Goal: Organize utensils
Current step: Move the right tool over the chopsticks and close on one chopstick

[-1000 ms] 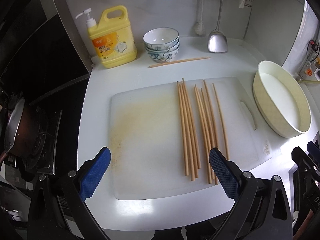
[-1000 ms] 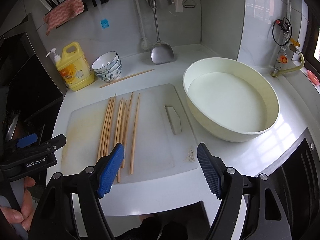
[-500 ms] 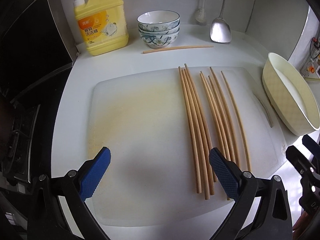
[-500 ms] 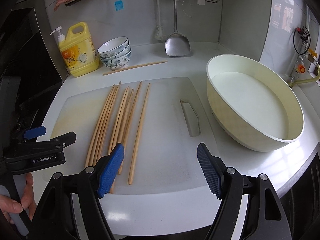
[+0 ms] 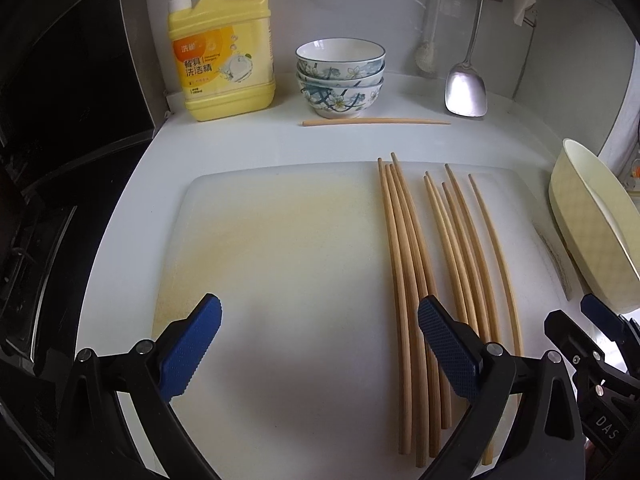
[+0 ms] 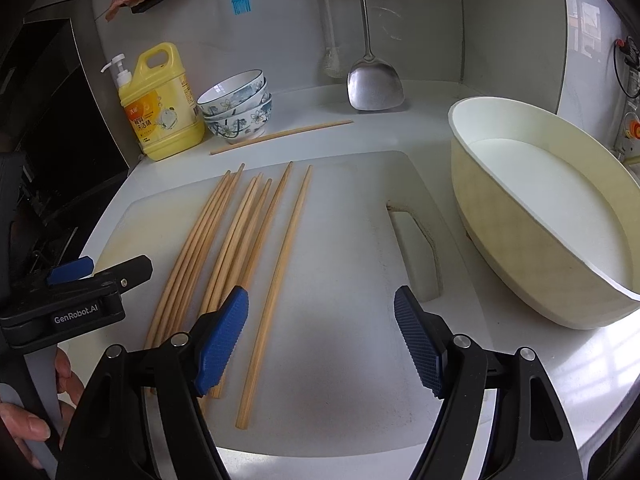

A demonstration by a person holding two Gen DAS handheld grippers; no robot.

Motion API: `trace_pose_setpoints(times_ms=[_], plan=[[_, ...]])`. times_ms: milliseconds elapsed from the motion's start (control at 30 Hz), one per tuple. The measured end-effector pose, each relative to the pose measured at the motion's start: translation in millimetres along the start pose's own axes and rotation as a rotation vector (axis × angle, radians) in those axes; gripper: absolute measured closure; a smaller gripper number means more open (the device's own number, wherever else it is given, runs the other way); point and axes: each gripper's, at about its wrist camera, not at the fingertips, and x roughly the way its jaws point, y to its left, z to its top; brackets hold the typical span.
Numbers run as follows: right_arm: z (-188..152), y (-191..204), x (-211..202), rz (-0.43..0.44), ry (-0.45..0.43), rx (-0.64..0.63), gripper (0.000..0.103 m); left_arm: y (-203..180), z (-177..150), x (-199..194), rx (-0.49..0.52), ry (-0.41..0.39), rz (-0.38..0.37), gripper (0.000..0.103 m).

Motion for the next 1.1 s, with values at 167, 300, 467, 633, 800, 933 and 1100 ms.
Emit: trace_pose_setpoints(times_ms=[167,300,467,633,800,933,1100], plan=[[-1.9,1.0,10.0,-0.037,-0.002,0.004,0.031,-5.3,0.1,10.4,0.047,0.009,-0.019,0.006],[-1.6,0.0,12.7,-0.046,0.001,0.018,0.031,-4.6,0.7,16.6,0.046,0.022,-0.043,0.006],[-1.3,0.1,15.8,-0.057,0.000,0.024,0.031,-5.6,-1.4,23.0,0.064,0.038,-0.046,0.006],[-1.6,1.2,19.1,-0.064,0.005,0.026,0.031,-3.2,-2.1,24.5,0.065,0.034,-0.041,0.006],[-1.0,5.5,19.3,-0.070,-0.002,0.014,0.031,1.5,-4.2,25.6,0.057,0.037,-0.055,0.005],[-0.3,7.5,20.5,-0.086,-0.003,0.002,0.031,2.7,-5.6,26.3,0.063,0.029,-0.041,0.005],[2.4,10.8,23.9,-0.108,-0.004,-0.019,0.031,1.8,-3.5,30.7,0.060,0.029,-0.051,0.005]])
